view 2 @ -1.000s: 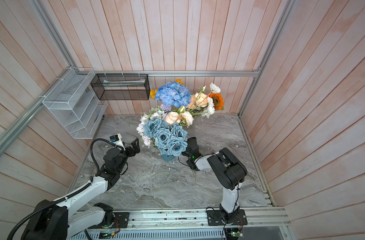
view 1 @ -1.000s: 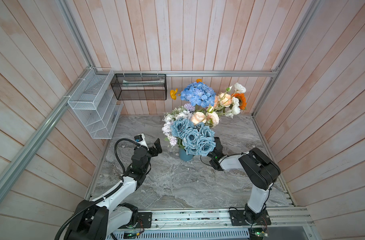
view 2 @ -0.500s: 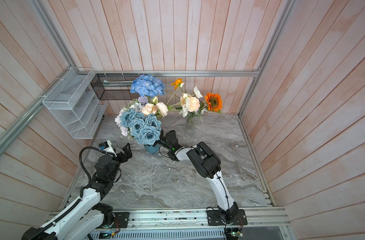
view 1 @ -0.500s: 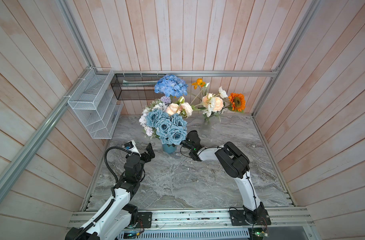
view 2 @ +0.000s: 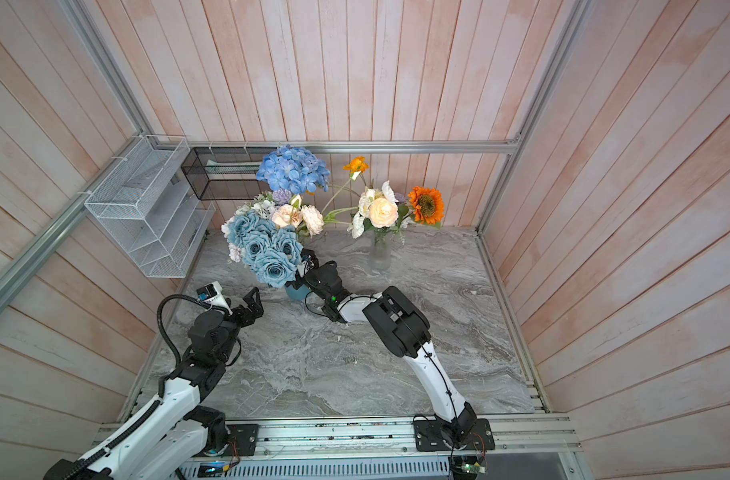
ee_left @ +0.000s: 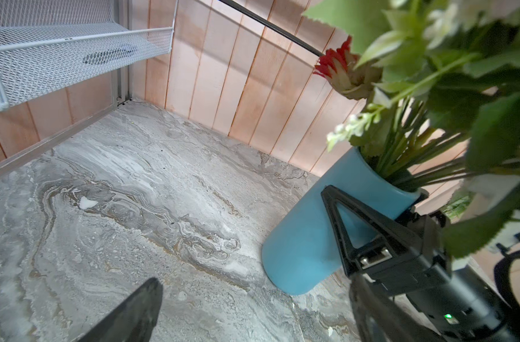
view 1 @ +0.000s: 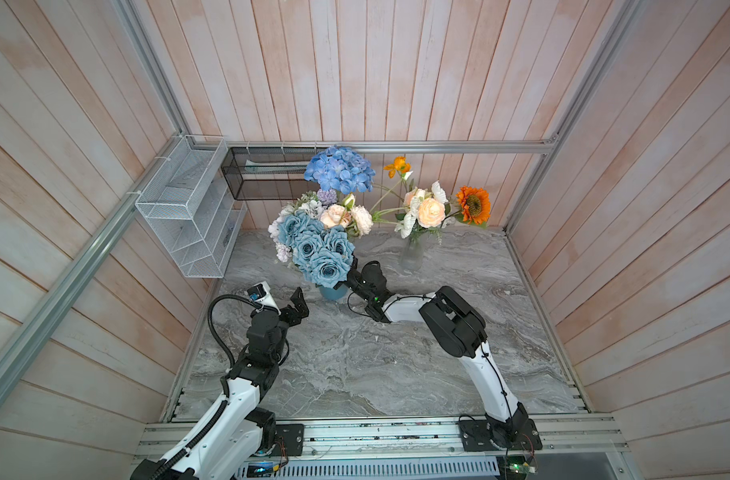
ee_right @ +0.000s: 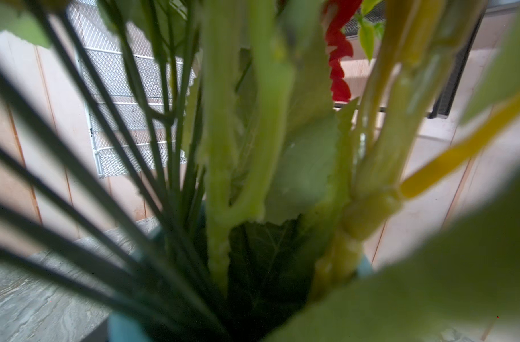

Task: Arrange the flowers into the vase

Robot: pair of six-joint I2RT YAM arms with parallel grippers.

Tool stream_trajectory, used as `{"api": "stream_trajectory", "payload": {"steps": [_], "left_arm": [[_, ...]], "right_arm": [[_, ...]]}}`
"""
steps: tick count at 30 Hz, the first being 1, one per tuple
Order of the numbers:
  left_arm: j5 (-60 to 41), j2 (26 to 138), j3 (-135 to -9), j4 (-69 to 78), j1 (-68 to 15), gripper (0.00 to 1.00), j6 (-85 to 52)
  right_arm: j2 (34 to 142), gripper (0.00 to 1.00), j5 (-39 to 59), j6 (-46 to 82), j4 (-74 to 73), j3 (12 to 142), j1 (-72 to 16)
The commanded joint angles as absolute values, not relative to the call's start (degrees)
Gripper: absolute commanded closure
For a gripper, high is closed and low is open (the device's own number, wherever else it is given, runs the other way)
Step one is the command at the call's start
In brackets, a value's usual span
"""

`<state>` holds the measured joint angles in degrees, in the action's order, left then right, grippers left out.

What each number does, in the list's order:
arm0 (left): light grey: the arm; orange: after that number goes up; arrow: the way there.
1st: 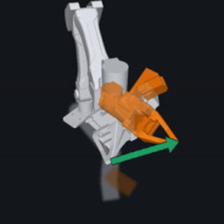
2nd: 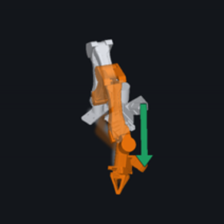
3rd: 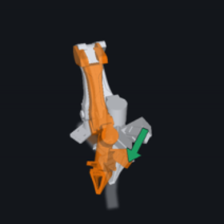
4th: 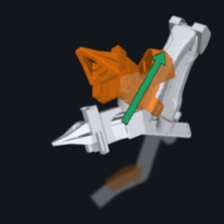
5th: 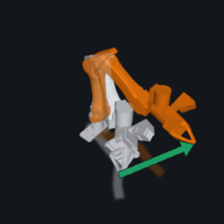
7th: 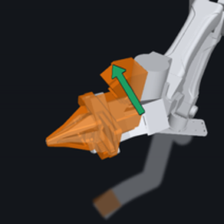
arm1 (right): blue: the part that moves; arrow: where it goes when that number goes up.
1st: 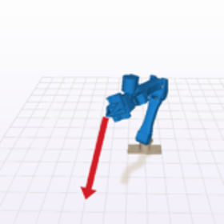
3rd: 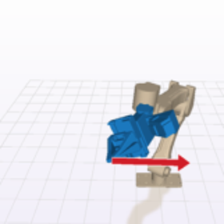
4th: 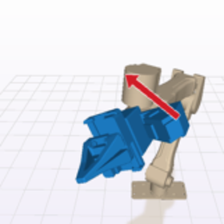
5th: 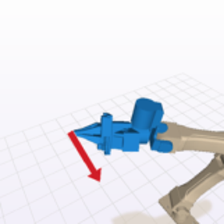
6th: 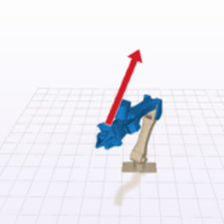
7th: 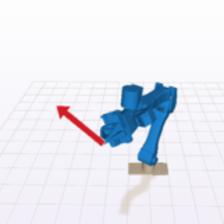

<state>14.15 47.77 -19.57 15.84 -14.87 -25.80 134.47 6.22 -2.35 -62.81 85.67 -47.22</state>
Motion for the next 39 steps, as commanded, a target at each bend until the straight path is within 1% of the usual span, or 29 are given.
{"api": "stream_trajectory", "payload": {"steps": [1,3,9,11,21,27,31,34,39], "left_arm": [[13.80,47.33,-18.56,16.52,-14.58,0.00,-26.45],[13.73,47.41,-18.54,16.78,-14.53,0.00,-26.64],[13.27,47.82,-19.04,16.79,-14.54,0.00,-26.64],[13.27,47.65,-19.10,16.63,-14.49,0.00,-26.63],[13.61,47.13,-19.40,15.99,-14.50,0.00,-26.50],[14.45,47.80,-19.82,15.92,-14.43,0.00,-25.85],[16.89,48.85,-19.56,16.07,-14.18,0.00,-23.98],[18.84,49.61,-19.09,16.19,-13.84,0.00,-22.84],[22.67,51.33,-18.86,16.16,-13.41,0.00,-20.59]], "right_arm": [[131.89,0.35,2.12,-6.87,-64.04,83.85,-47.07],[131.19,0.26,2.01,-7.09,-64.54,82.93,-47.11],[129.89,0.11,2.64,-6.64,-64.53,82.27,-47.10],[129.81,0.02,2.89,-6.24,-64.49,82.27,-47.01],[127.03,0.02,6.34,-0.99,-64.93,79.55,-45.81],[123.39,0.02,9.28,0.22,-67.31,73.49,-45.68],[118.66,0.02,9.38,-0.41,-68.04,65.97,-45.66],[113.20,0.02,9.16,-1.54,-68.43,58.48,-45.70],[103.20,0.02,7.41,-2.81,-64.91,47.40,-45.56]]}}
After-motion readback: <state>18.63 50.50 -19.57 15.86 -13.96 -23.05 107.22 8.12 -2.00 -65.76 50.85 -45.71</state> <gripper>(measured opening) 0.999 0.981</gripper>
